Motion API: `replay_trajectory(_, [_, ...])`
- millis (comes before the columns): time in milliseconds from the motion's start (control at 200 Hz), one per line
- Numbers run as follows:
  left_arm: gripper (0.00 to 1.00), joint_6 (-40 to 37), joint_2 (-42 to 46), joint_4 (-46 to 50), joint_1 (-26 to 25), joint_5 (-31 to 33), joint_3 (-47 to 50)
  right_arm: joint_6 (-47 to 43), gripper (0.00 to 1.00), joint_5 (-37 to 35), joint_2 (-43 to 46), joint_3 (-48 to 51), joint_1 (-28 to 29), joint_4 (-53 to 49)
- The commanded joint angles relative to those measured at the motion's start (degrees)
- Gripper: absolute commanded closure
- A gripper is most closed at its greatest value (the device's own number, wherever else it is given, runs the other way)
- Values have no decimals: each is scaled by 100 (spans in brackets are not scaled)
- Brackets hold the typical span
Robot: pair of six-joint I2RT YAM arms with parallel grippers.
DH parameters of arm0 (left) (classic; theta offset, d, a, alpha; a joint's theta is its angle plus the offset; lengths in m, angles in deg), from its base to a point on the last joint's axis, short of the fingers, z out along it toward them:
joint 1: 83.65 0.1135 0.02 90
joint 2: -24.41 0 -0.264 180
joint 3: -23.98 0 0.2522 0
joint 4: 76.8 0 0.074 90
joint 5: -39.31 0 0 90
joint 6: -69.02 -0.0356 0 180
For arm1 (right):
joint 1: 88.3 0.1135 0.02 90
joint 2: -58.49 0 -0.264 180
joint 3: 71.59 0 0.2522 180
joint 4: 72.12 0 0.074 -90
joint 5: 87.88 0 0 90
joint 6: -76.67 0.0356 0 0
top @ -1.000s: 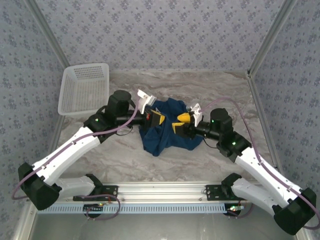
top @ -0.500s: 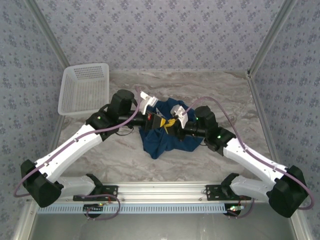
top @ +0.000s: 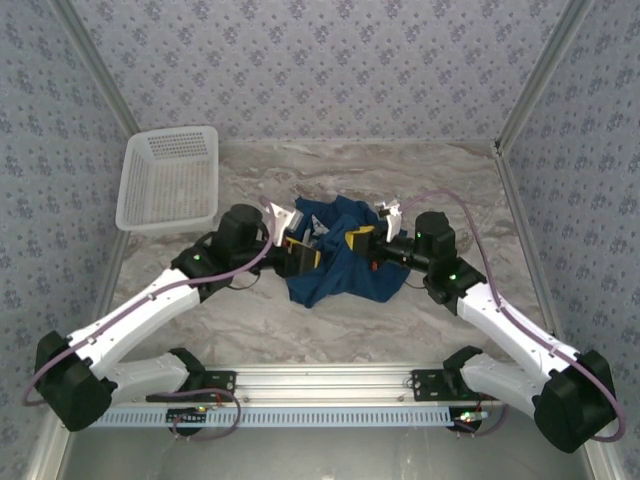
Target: Fold the inside-out t-shirt
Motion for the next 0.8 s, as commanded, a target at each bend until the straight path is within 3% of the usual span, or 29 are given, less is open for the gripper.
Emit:
replay_trajectory(0, [50, 43, -290, -669, -90, -2, 50, 428, 100, 169, 144, 47, -49, 380])
replay_trajectory(285, [52, -125, -960, -832, -51, 35, -447, 452, 100, 164, 201, 132, -53, 467])
replay_trajectory(405, [74, -112, -1053, -1004, 57, -240, -508, 382, 100, 138, 265, 141, -69, 341])
replay_trajectory(500, [100, -73, -915, -1229, 187, -684, -459, 151, 100, 6, 359, 94, -121, 15])
replay_trajectory(585, [100, 57, -617, -1431, 342, -1158, -330, -95, 100, -409, 508, -68, -180, -541])
replay_trajectory(660, [100, 250, -300, -1603, 439, -1641, -215, -667, 100, -1194, 581, -329, -177, -1230])
replay_trajectory(794, [100, 506, 92, -1599, 453, -2204, -235, -935, 100, -1387, 587, -497, -176, -1614])
